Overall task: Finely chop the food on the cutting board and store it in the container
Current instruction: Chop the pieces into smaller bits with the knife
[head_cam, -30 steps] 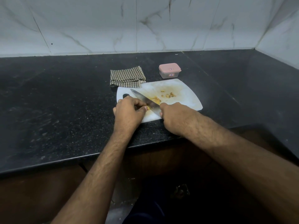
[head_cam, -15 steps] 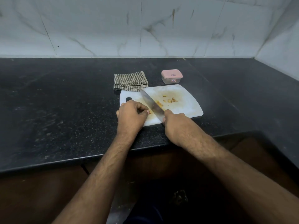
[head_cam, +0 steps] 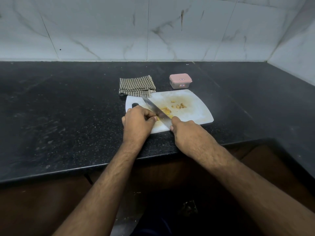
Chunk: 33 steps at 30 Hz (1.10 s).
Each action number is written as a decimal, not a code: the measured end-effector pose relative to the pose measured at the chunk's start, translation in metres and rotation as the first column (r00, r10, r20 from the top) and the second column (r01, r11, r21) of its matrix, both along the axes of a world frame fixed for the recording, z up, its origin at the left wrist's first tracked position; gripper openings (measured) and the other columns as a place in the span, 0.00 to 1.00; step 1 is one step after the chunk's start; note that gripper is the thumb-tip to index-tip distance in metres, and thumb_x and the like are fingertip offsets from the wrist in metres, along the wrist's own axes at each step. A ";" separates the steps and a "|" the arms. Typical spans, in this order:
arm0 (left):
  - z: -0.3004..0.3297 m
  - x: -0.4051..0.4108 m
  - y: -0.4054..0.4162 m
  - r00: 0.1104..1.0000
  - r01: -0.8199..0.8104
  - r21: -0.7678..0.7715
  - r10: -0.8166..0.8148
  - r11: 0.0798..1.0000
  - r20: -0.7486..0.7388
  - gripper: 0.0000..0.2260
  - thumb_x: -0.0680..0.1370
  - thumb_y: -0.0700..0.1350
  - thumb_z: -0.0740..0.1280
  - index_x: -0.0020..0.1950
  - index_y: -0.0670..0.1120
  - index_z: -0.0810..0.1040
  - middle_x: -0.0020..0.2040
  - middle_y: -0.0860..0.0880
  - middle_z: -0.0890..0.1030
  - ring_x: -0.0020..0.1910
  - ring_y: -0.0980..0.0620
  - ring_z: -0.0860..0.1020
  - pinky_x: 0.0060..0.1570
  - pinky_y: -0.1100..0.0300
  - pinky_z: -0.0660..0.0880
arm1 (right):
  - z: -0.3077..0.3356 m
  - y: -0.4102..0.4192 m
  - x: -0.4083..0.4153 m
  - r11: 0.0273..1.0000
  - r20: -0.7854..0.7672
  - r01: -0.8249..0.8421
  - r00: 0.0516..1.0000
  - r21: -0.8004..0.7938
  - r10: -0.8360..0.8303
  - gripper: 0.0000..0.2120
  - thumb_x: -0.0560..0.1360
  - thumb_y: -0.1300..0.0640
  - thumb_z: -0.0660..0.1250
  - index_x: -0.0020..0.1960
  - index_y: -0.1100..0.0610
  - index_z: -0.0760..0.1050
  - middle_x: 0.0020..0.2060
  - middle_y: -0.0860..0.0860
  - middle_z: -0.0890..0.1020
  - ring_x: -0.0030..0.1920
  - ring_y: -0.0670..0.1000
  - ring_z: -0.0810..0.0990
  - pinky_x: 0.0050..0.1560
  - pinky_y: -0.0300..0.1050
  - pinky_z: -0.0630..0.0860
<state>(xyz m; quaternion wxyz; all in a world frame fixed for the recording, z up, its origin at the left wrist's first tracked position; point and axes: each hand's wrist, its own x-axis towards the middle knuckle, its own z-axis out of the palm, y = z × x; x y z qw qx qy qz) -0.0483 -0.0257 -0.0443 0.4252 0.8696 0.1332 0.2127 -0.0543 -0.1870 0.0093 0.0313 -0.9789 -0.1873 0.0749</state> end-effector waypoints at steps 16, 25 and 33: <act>0.003 -0.001 -0.001 1.000 0.004 -0.002 -0.004 1.000 -0.020 0.04 0.75 0.46 0.77 0.41 0.55 0.87 0.39 0.62 0.82 0.50 0.52 0.81 0.61 0.41 0.75 | 0.010 0.005 0.008 1.000 -0.080 -0.004 0.997 -0.030 0.002 0.11 0.84 0.56 0.56 0.66 0.53 0.66 0.40 0.50 0.70 0.44 0.51 0.75 0.43 0.48 0.72; 0.006 -0.003 -0.003 0.999 -0.011 -0.002 0.011 1.000 -0.038 0.04 0.75 0.45 0.77 0.41 0.53 0.86 0.37 0.63 0.80 0.48 0.54 0.80 0.62 0.41 0.75 | 0.000 -0.004 0.003 0.995 -0.069 0.019 0.998 0.095 -0.012 0.06 0.86 0.53 0.51 0.60 0.53 0.63 0.41 0.51 0.74 0.39 0.49 0.74 0.35 0.47 0.68; 0.005 -0.002 -0.003 1.000 -0.012 -0.014 0.012 1.000 -0.027 0.04 0.75 0.45 0.77 0.41 0.54 0.86 0.38 0.62 0.82 0.48 0.56 0.80 0.62 0.42 0.75 | -0.001 -0.002 0.002 1.000 -0.020 -0.008 1.000 0.030 0.008 0.04 0.84 0.58 0.55 0.54 0.51 0.60 0.40 0.52 0.74 0.38 0.50 0.75 0.37 0.49 0.73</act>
